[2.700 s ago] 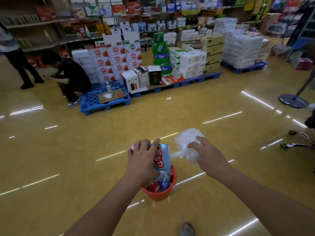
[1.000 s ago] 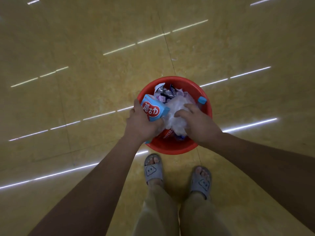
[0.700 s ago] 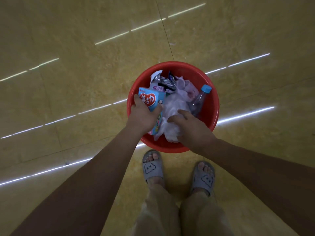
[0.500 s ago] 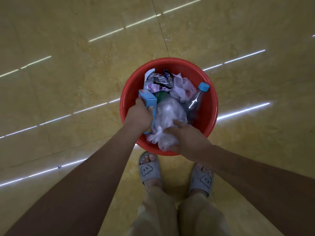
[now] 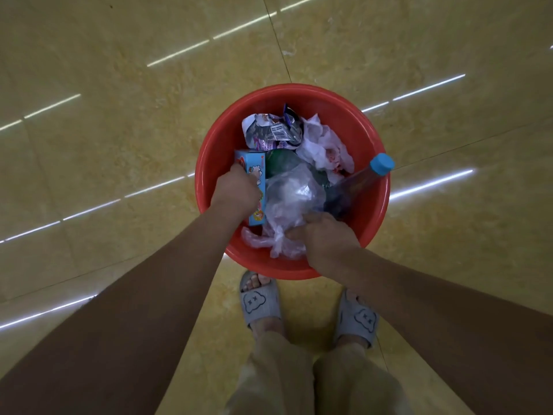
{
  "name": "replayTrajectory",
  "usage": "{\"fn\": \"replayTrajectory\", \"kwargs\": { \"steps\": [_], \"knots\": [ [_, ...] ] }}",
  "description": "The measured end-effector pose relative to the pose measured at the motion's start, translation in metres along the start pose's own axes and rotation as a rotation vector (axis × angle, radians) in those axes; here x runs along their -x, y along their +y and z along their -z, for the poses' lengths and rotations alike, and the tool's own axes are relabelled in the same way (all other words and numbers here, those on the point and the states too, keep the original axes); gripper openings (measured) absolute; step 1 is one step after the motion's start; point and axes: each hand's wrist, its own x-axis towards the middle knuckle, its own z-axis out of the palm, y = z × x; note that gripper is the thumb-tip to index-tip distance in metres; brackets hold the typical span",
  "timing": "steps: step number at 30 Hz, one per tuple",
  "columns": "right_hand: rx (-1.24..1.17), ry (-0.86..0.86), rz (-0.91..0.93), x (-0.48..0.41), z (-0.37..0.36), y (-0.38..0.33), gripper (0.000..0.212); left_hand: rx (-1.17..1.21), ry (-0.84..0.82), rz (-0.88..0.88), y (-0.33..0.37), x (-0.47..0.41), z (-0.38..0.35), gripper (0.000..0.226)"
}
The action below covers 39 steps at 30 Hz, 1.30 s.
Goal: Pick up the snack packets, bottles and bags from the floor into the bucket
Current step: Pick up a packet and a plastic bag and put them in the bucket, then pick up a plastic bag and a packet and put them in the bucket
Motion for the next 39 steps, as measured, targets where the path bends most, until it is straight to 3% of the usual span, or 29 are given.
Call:
{"fn": "replayTrajectory", "kwargs": {
  "steps": [9, 19, 35, 39],
  "knots": [
    [-0.021, 0.002, -0.007, 0.021, 0.006, 0.002, 0.059, 0.029, 0.088, -0.02, 0.001, 0.009, 0.011, 0.043],
    [-0.044, 0.329, -0.009, 0.064, 0.035, -0.001, 0.065, -0.001, 0.174, -0.222, 0.034, 0.045, 0.036, 0.059],
    [-0.056, 0.537, -0.03, 0.171, 0.172, 0.031, 0.054, -0.055, 0.242, -0.434, 0.179, 0.151, 0.138, 0.081],
    [-0.059, 0.561, -0.046, 0.204, 0.212, 0.041, 0.073, -0.069, 0.28, -0.483, 0.215, 0.178, 0.16, 0.083]
  ]
}}
